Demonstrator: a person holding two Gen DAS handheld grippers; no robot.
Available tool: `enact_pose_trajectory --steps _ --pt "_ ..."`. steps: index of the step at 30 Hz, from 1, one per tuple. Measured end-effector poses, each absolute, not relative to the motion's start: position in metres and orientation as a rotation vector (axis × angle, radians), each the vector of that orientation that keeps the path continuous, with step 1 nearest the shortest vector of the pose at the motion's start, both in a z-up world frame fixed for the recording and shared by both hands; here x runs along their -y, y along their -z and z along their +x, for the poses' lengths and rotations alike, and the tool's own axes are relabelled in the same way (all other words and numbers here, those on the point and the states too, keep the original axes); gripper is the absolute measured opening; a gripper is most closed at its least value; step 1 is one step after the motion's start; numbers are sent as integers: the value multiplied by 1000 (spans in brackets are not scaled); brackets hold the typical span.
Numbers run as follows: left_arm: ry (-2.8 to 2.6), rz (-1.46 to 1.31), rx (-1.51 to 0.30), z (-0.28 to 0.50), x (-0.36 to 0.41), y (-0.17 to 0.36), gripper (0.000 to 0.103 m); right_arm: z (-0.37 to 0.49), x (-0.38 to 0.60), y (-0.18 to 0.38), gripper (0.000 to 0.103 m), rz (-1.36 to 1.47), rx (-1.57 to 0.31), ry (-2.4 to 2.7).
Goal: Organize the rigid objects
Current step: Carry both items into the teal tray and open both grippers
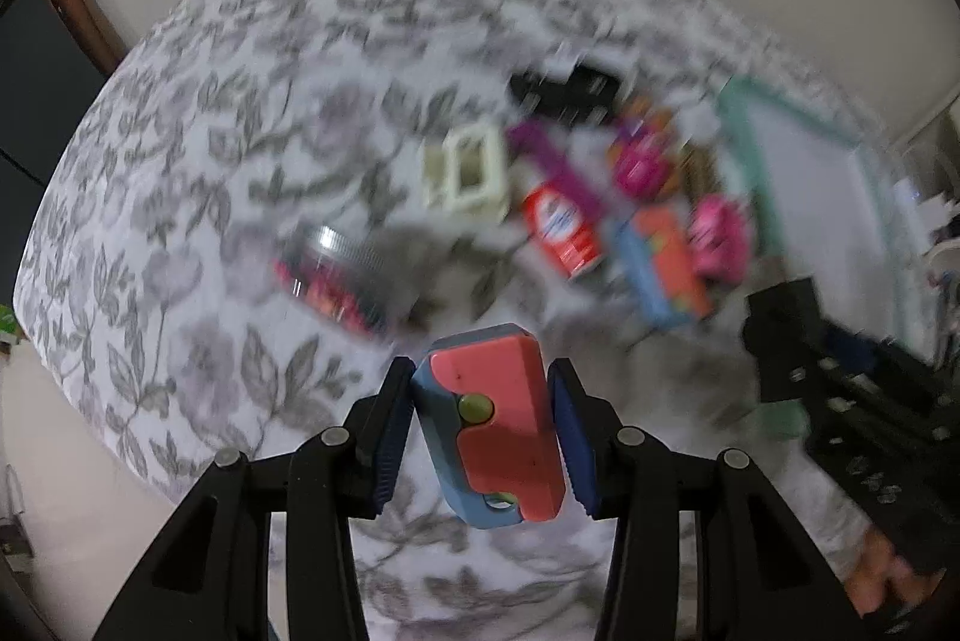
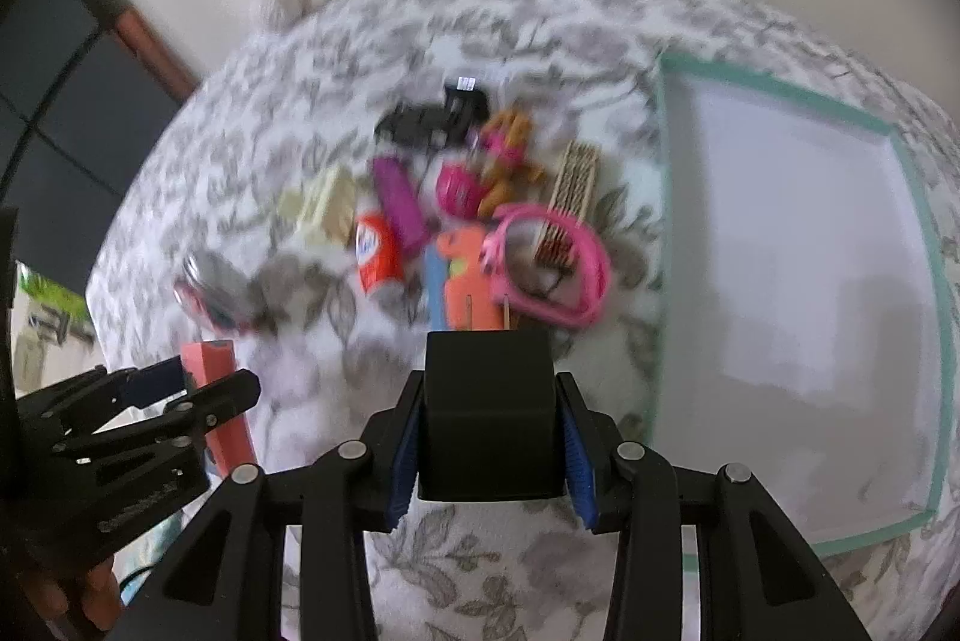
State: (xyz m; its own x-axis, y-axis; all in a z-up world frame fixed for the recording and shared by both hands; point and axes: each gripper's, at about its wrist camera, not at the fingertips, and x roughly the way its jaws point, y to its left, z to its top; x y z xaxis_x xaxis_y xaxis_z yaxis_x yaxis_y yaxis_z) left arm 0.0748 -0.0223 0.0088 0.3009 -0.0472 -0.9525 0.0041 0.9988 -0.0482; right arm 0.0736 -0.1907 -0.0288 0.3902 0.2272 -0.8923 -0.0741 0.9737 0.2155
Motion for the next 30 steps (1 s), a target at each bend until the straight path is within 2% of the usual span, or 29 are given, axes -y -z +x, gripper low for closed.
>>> enact_pose_trajectory --steps 5,11,21,30 --pt "93 -61 -1166 84 47 -51 47 78 214 11 43 199 -1077 -135" --pt "151 -40 -1127 99 90 -63 47 81 254 2 43 272 -1027 -40" --pt "291 -10 -1122 129 186 -60 47 70 333 -24 43 231 -915 182" --pt "331 33 -1139 150 252 -21 47 71 390 -4 43 279 -917 285"
